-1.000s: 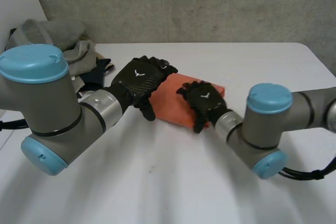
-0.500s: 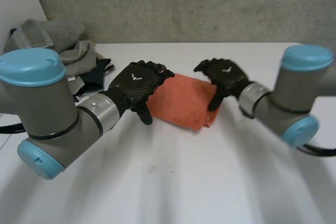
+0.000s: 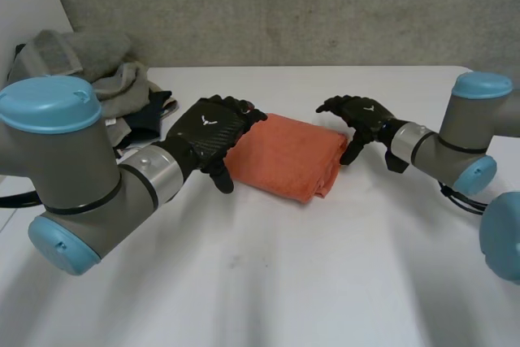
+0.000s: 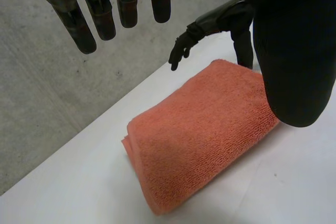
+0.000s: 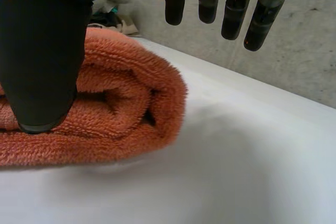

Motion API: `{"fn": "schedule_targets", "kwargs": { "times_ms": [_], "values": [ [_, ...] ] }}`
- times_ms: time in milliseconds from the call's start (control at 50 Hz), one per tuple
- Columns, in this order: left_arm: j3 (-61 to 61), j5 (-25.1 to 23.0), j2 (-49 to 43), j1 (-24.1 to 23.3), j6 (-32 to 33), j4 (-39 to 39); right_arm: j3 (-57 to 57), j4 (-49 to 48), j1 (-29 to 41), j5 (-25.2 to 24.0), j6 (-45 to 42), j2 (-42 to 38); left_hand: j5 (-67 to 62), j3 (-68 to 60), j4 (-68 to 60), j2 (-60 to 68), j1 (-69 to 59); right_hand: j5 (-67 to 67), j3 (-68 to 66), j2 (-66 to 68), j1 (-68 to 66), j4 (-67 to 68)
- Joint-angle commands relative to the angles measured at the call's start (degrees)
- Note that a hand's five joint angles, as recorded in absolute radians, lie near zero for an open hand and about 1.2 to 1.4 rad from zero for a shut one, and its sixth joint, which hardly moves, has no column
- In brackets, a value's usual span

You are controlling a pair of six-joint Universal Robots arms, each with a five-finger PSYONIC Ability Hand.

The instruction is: Fold the laundry.

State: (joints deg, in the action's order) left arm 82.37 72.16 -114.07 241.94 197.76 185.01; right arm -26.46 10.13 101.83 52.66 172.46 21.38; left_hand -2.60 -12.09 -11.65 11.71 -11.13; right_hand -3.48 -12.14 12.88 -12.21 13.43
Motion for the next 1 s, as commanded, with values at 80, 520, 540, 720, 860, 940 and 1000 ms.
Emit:
{"fn": "schedule_targets", "kwargs": {
  "times_ms": [80, 520, 540, 720, 860, 940, 1000],
  "values": [
    [0.25, 0.00, -0.27, 0.72, 0.00, -0.09, 3.78, 0.15, 3.02, -0.10, 1.03, -3.18, -1.15, -1.66, -2.10, 2.03, -2.61, -7.36, -8.70, 7.96, -8.63, 7.41],
    [0.69, -0.26, -0.10, 1.43, -0.09, -0.35, 8.27, 4.02, 3.90, 3.06, 1.21, -5.82, -1.15, -1.66, -2.10, 2.03, -2.61, -66.52, -67.86, 67.12, -67.79, 66.57],
    [0.78, -0.26, -0.10, 1.43, -0.09, -0.35, 8.27, 4.10, 3.81, 3.32, 1.21, -5.82, -1.15, -1.66, -2.10, 2.03, -2.61, -66.52, -67.86, 67.12, -67.79, 66.57],
    [1.04, -0.26, -0.10, 2.04, -0.09, -0.27, 10.99, 0.95, 1.00, 21.67, 1.21, -6.26, -1.15, -1.66, -2.10, 2.03, -2.61, -66.52, -67.86, 67.12, -67.79, 66.57],
    [1.04, -0.17, -0.01, 2.04, -0.18, -0.35, 12.83, -6.61, -3.12, 33.97, 1.12, -6.26, -1.15, -1.66, -2.10, 2.03, -2.61, -66.52, -67.86, 67.12, -67.79, 66.57],
    [1.22, -0.09, -0.01, 1.96, -0.18, -0.44, 14.50, -8.46, -5.85, 38.90, 1.12, -6.35, -1.15, -1.66, -2.10, 2.03, -2.61, -66.52, -67.86, 67.12, -67.79, 66.57],
    [1.39, 0.00, -0.01, 1.96, -0.18, -0.44, 14.51, -10.65, -7.43, 40.85, 1.03, -6.35, -1.15, -1.66, -2.10, 2.03, -2.61, -66.52, -67.86, 67.12, -67.79, 66.57]
  ]
}}
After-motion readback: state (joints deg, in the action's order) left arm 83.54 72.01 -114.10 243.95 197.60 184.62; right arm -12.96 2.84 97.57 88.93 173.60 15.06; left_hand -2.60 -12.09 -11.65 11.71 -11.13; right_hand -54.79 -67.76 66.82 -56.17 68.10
